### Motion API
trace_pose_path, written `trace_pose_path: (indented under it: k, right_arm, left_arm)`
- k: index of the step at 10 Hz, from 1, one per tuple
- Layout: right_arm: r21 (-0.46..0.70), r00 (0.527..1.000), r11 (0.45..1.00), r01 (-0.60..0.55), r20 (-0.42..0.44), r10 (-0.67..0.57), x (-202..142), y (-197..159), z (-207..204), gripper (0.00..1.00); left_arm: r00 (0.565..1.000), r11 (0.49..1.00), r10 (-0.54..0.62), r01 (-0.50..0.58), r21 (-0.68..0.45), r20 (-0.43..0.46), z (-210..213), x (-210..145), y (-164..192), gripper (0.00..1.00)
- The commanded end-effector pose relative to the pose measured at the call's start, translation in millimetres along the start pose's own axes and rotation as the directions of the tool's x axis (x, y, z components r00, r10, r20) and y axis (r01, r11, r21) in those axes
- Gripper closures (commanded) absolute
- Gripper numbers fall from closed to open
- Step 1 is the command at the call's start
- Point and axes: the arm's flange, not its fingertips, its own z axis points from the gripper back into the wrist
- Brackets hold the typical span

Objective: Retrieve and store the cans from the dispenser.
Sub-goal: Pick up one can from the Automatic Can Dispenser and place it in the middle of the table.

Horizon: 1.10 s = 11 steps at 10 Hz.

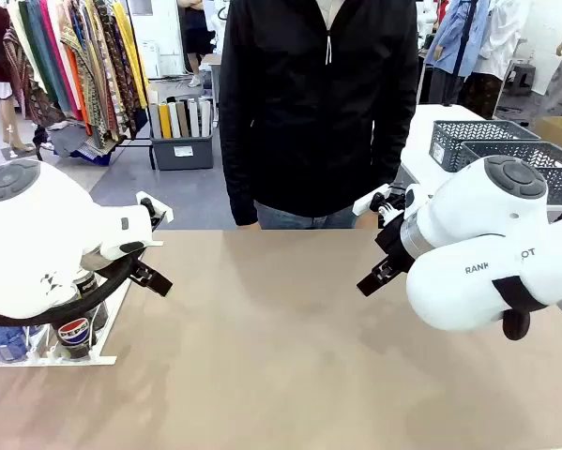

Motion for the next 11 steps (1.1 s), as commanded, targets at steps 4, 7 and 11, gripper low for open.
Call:
trace_pose_path:
  k: [4, 7, 11]
  right_arm:
    - [0.0, 1.0, 1.0, 0.0, 0.0, 0.0, 0.0, 0.0, 0.0, 0.0]
    - [0.0, 1.0, 1.0, 0.0, 0.0, 0.0, 0.0, 0.0, 0.0, 0.0]
    - [0.0, 1.0, 1.0, 0.0, 0.0, 0.0, 0.0, 0.0, 0.0, 0.0]
  left_arm:
    - [1.0, 1.0, 0.0, 0.0, 0.0, 0.0, 0.2, 0.1, 0.0, 0.0]
    - [1.0, 1.0, 0.0, 0.0, 0.0, 0.0, 0.2, 0.1, 0.0, 0.0]
    - [1.0, 1.0, 0.0, 0.0, 0.0, 0.0, 0.2, 0.1, 0.0, 0.0]
